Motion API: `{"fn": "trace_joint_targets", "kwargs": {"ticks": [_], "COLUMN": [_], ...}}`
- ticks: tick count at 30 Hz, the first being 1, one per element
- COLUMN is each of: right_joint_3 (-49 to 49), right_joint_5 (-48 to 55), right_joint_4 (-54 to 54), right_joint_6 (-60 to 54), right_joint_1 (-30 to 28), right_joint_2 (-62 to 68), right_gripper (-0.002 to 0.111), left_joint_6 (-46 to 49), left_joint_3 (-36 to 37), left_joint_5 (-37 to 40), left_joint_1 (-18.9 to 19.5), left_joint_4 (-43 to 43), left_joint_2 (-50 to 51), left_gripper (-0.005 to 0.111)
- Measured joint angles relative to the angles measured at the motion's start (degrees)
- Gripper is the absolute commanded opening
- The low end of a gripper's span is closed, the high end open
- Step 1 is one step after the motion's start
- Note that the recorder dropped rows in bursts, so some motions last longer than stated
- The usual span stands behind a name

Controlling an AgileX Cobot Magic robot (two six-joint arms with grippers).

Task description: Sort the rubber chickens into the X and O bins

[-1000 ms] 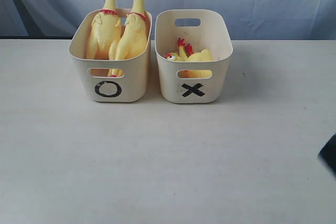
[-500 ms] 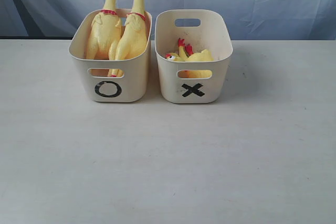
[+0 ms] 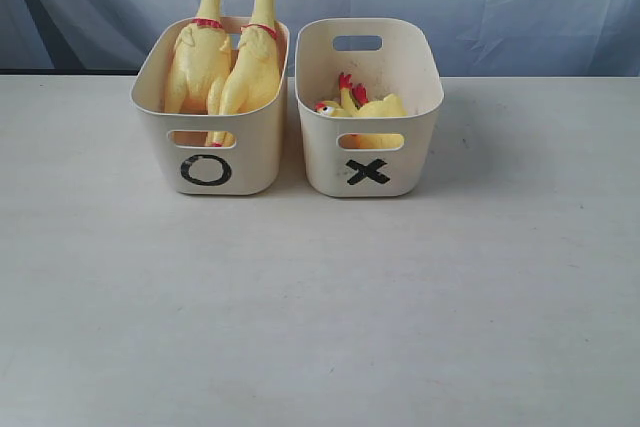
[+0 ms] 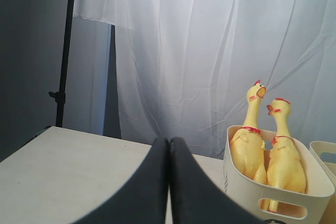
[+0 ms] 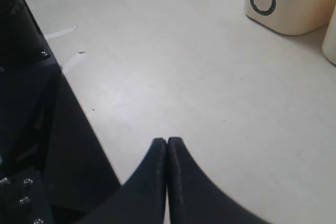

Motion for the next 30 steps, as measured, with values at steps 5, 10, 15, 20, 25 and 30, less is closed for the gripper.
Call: {"fn": "trace_joint_targets", "kwargs": {"ticks": [5,10,15,20,25,30], "right_joint_3": [0.0,0.0,0.0,6.27,9.89,9.89], "right_joint_5": [-9.68,-28.4,-43.42,-55.13,-58.57,-49.62], "right_joint_4": [0.0,-2.64,-29.96,-57.18,-60.2,-61.05], "right_joint_6": [5.1,12.61,28.78,54.1,58.26,58.64], "right_joint_1": [0.0,0.0,0.0,0.0,0.0,0.0], "right_joint_2": [0.0,0.0,0.1,0.1,0.1,-0.01], "right_gripper": [-0.001,-0.001,-0.001,-0.001,-0.001,-0.001], "left_joint_6": [0.0,0.0,0.0,0.0,0.0,0.0], "left_joint_3": [0.0,0.0,0.0,0.0,0.0,0.0], "left_joint_5": [0.0,0.0,0.0,0.0,0.0,0.0], "left_joint_1": [0.0,0.0,0.0,0.0,0.0,0.0], "left_joint_4": [0.0,0.0,0.1,0.1,0.1,0.1], "left_joint_2": [0.0,0.0,0.0,0.0,0.0,0.0], "left_gripper": [0.0,0.0,0.0,0.0,0.0,0.0]}}
